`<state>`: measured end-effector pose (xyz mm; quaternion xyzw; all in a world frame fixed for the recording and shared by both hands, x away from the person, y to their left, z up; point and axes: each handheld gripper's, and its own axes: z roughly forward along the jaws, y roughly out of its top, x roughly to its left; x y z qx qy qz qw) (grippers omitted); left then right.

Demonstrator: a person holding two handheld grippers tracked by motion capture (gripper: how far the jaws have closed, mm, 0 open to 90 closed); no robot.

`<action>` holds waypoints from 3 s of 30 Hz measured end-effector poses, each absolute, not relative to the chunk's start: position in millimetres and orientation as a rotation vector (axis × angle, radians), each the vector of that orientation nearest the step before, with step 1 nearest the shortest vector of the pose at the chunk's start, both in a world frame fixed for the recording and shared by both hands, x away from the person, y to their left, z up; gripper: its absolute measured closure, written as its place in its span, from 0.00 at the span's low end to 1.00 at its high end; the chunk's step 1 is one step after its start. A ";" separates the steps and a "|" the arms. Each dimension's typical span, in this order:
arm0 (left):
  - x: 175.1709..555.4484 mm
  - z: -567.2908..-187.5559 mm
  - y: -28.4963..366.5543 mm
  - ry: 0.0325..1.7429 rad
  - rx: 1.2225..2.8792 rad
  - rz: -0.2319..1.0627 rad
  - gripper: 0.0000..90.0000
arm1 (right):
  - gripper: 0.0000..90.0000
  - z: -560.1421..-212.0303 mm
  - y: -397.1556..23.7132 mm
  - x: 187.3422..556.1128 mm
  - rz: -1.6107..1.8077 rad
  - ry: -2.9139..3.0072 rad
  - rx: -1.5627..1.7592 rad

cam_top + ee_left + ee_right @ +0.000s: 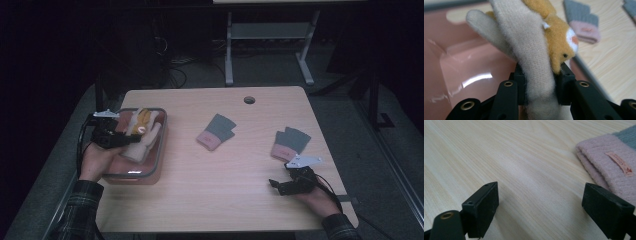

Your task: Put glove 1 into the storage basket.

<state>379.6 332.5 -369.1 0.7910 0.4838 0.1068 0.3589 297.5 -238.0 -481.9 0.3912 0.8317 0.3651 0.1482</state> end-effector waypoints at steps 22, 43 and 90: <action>409.7 -419.9 330.3 1.445 2.181 0.191 0.51 | 0.15 -481.9 -237.9 297.3 1.049 2.389 1.129; 385.7 -353.4 286.9 1.191 2.095 0.244 0.18 | 0.12 -482.1 -237.7 297.8 1.038 2.383 1.143; 304.0 -462.7 143.9 0.760 2.321 0.236 0.15 | 0.14 -481.9 -237.3 297.2 1.043 2.396 1.116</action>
